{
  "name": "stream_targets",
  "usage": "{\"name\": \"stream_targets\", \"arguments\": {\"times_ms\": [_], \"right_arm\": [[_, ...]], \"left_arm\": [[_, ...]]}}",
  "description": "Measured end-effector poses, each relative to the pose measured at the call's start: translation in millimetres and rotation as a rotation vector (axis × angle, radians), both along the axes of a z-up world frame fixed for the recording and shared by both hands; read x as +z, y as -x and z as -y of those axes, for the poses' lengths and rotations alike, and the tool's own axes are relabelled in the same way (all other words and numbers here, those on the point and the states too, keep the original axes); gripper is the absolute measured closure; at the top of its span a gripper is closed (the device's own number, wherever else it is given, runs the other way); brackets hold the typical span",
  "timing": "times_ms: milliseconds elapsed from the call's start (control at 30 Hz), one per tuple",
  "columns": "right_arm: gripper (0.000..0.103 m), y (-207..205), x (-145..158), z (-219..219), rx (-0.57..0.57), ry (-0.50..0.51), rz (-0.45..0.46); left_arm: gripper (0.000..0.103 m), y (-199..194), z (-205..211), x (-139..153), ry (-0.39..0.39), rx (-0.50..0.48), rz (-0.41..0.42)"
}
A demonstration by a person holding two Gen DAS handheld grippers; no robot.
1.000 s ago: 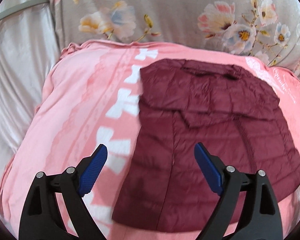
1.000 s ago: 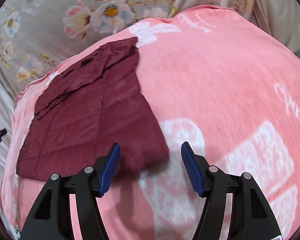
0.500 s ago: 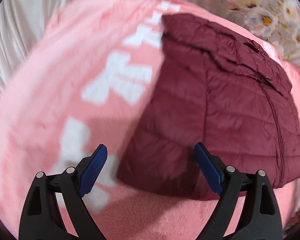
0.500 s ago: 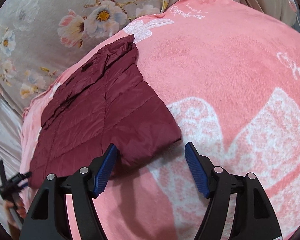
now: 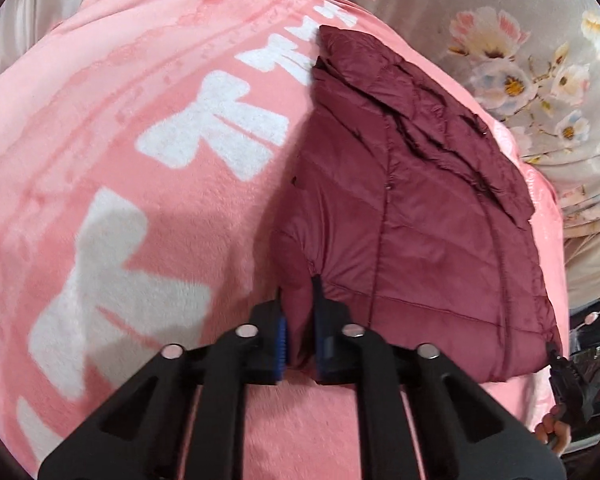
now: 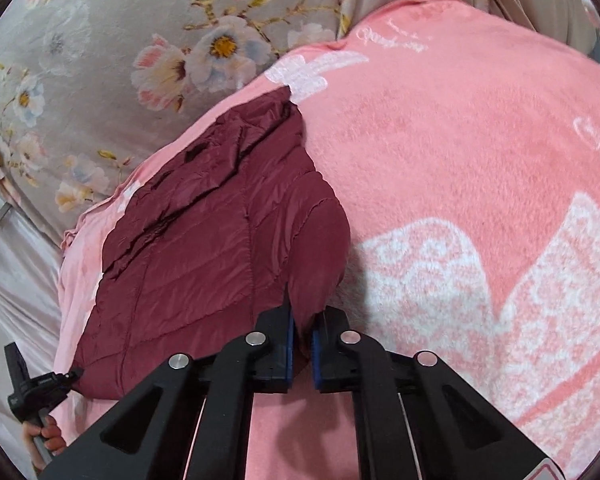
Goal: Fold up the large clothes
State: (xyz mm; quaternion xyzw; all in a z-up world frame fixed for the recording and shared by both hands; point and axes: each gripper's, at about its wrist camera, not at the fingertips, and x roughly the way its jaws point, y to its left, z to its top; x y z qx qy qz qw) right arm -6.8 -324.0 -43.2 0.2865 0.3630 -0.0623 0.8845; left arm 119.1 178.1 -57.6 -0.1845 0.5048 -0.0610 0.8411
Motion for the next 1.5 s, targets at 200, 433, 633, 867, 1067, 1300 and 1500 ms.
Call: {"name": "stream_targets", "arguments": {"times_ms": [200,433,633,867,1067,1300,1500], "right_arm": [[0.099,45,34,-13,0.032,0.114,0.034],[0.099,135,60,-25,0.028,0.132,0.05],[0.1,199,100,-30,-0.028,0.091,0.156],[0.1,190,153,-23,-0.058,0.125,0.354],[0.1,117,173,-21,-0.016,0.22,0.439],[0.1,14,165,-16,-0.014,0.237,0.398],[0.1,-65,131,-7,-0.017,0.192,0.303]], "left_arm": [[0.1,35,2,29,0.0,-0.059,0.041],[0.1,119,-8,64,-0.028,-0.109,0.08],[0.1,184,-32,119,0.01,-0.033,0.204],[0.1,183,-31,176,0.028,-0.011,0.38],[0.1,125,-14,184,-0.064,0.0,0.458],[0.099,38,2,173,-0.196,0.001,0.453],[0.099,-37,19,142,-0.256,0.009,0.389]]}}
